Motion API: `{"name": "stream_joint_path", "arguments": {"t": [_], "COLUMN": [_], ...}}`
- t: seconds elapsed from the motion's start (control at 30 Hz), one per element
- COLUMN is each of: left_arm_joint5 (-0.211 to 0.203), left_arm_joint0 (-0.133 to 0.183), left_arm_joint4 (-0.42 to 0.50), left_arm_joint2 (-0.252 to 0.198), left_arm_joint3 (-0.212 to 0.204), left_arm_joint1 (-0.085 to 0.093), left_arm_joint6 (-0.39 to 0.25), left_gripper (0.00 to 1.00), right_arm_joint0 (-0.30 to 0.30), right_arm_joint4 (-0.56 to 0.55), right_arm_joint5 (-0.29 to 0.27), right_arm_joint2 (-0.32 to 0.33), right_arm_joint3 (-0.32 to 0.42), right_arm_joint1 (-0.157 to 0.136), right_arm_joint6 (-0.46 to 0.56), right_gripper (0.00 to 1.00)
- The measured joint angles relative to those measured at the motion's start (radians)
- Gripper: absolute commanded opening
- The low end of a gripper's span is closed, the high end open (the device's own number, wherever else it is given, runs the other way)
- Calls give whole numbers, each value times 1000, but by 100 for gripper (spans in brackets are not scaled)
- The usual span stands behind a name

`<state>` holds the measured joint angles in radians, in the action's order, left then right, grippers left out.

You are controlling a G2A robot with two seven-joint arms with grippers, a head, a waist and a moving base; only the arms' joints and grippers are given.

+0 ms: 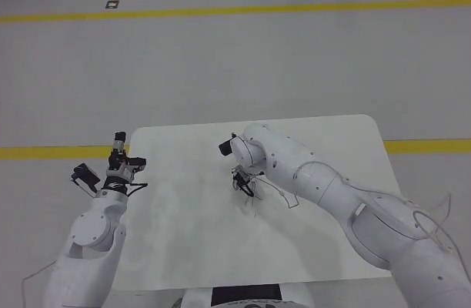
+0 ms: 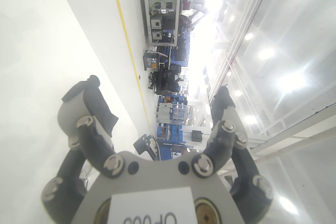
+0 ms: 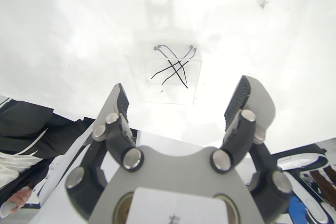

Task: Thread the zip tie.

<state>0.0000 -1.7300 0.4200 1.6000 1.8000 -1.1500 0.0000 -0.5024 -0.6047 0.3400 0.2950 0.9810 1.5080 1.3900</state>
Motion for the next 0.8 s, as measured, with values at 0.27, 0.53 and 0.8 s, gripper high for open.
{"name": "stream_joint_path", "arguments": {"t": [0.27,0.53,0.8], "left_arm_joint5": [0,0,0], "left_arm_joint0": [0,0,0], "left_arm_joint4": [0,0,0], "left_arm_joint2": [0,0,0], "left_arm_joint3": [0,0,0], "left_arm_joint1": [0,0,0], "left_arm_joint6": [0,0,0], "left_gripper": [100,100,100], "right_arm_joint0": [0,-35,-113], "right_arm_joint4": [0,-47,-156], "right_arm_joint5": [0,0,0], "right_arm_joint2": [0,22,105], "right_arm_joint3": [0,14,124], "right_arm_joint1": [0,-4,-27], "right_arm_joint6": [0,-32,0], "right_gripper": [100,100,100]}}
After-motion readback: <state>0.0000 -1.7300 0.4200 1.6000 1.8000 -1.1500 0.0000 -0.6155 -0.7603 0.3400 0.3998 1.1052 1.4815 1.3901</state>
